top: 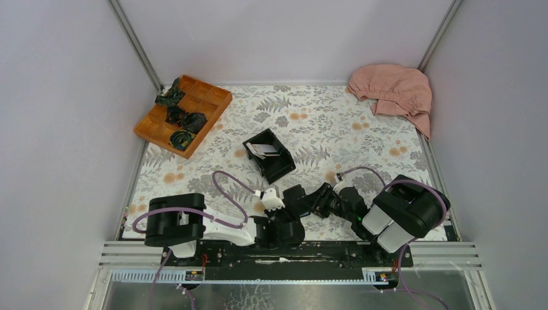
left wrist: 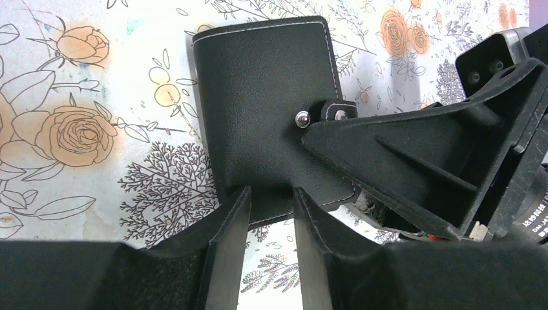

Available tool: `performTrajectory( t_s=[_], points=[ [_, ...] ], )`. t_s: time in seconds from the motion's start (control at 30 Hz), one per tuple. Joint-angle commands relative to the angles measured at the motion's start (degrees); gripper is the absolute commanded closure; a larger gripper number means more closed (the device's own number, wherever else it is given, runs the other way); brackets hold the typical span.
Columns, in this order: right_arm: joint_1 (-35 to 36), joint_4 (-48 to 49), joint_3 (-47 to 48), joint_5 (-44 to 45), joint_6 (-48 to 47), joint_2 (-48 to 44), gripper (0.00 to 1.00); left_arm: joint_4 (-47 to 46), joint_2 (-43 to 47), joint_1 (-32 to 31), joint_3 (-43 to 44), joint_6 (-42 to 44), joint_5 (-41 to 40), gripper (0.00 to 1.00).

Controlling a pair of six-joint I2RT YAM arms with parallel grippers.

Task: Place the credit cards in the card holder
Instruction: Close the card holder at the center of the board.

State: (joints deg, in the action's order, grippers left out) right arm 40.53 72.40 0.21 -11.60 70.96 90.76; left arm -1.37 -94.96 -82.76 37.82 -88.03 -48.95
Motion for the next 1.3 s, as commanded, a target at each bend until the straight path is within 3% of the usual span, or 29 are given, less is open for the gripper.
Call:
performTrajectory(
  t_s=[0.0,0.2,0.4,0.63,1.27],
  points=[
    [1.9,1.3,-0.2,1.8,-0.9,1.7,0.5,10.5,-2.6,1.7,-4.0,3.0,2.8,0.6],
    [2.0,1.1,-0.1,1.8,-2.3,-1.0,0.48,10.3,-2.7,1.8,-4.4,2.7,3.0,0.6],
    [2.1,-11.8,1.8,1.7,-7.0,-11.8,0.38,10.4,-2.7,2.0,-4.7,1.9,3.1,0.6],
    [2.1,-23.4,2.0,5.3,-8.8,-21.2,0.35,10.0,-2.9,2.1,-4.9,1.8,3.4,0.6],
    [1.5,-0.4,-5.5,11.5,-0.4,-14.9,0.38,10.3,-2.4,2.4,-5.6,1.8,3.5,0.6]
  ],
)
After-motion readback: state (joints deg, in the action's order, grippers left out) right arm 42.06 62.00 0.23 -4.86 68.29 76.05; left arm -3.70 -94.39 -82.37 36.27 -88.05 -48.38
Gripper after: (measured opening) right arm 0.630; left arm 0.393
